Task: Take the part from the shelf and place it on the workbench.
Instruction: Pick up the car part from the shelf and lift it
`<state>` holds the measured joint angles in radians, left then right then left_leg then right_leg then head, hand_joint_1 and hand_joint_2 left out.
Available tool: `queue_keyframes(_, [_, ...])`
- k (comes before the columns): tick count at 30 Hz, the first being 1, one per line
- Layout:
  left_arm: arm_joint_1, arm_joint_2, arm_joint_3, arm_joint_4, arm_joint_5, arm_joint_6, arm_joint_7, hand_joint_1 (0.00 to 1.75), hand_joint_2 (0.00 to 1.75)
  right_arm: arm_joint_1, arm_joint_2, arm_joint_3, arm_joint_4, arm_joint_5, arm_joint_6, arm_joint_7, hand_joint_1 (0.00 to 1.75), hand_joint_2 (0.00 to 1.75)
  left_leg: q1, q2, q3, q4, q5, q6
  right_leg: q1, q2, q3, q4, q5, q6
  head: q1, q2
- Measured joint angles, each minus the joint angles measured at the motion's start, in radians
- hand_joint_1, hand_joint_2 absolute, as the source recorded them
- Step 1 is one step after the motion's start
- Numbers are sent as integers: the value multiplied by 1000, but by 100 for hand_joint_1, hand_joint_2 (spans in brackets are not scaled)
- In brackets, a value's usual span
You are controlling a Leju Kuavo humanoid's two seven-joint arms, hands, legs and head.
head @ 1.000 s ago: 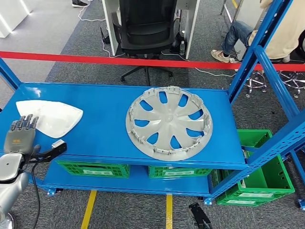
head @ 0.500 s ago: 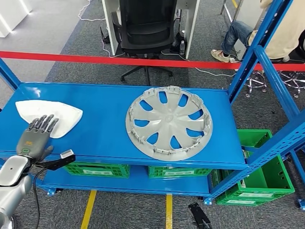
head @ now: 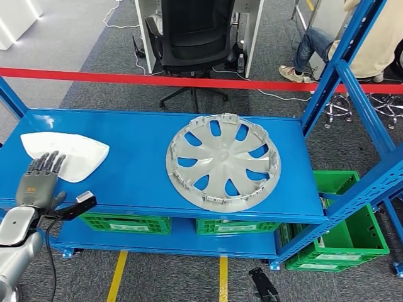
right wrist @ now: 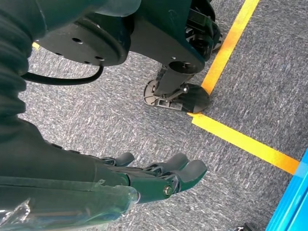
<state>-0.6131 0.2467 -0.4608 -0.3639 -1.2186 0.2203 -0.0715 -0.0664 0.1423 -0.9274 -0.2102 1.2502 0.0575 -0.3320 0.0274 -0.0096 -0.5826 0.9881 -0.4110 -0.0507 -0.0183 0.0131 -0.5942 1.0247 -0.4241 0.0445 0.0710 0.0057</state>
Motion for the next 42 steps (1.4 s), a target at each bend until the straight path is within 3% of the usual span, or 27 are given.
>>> queue_keyframes(15, [-1, -6, 5, 0, -3, -7, 11, 3, 175, 0, 0, 0, 0, 0, 0, 1, 0, 175, 0, 0, 0, 0, 0, 0, 0, 0, 0, 0, 0, 0, 0, 0])
queue_keyframes(19, [-1, -8, 5, 0, -11, -17, 47, 168, 175, 0, 0, 0, 0, -2, 0, 3, 0, 175, 0, 0, 0, 0, 0, 0, 0, 0, 0, 0, 0, 0, 0, 0])
queue_keyframes(20, [-1, -9, 5, 0, -13, -22, 61, 172, 175, 1, 0, 0, 0, -4, -1, 4, 0, 175, 0, 0, 0, 0, 0, 0, 0, 0, 0, 0, 0, 0, 0, 0])
queue_keyframes(34, [10, -9, 18, 0, -20, -52, 91, 174, 175, 7, 0, 0, 0, -13, -4, 6, 0, 175, 0, 0, -1, 0, 0, 0, 0, 0, -1, 0, 0, 0, 0, 0])
queue_keyframes(39, [11, -7, 26, 0, -28, -53, 91, 144, 175, 8, 0, 0, 0, -14, -4, 5, 0, 175, 0, 0, -2, 0, 0, 0, 0, 0, -2, 0, 0, 0, 0, 0])
queue_keyframes(40, [11, -7, 27, 0, -28, -52, 91, 133, 175, 8, 0, 0, 0, -14, -3, 5, 0, 175, 0, 0, -2, 0, 0, 0, 0, 0, -2, 0, 0, 0, 0, 0])
queue_keyframes(42, [11, -6, 29, 0, -30, -51, 91, 95, 175, 7, 0, 0, 0, -14, -2, 4, 0, 175, 0, 0, -2, 0, 0, 0, 0, 0, -2, 0, 0, 0, 0, 0])
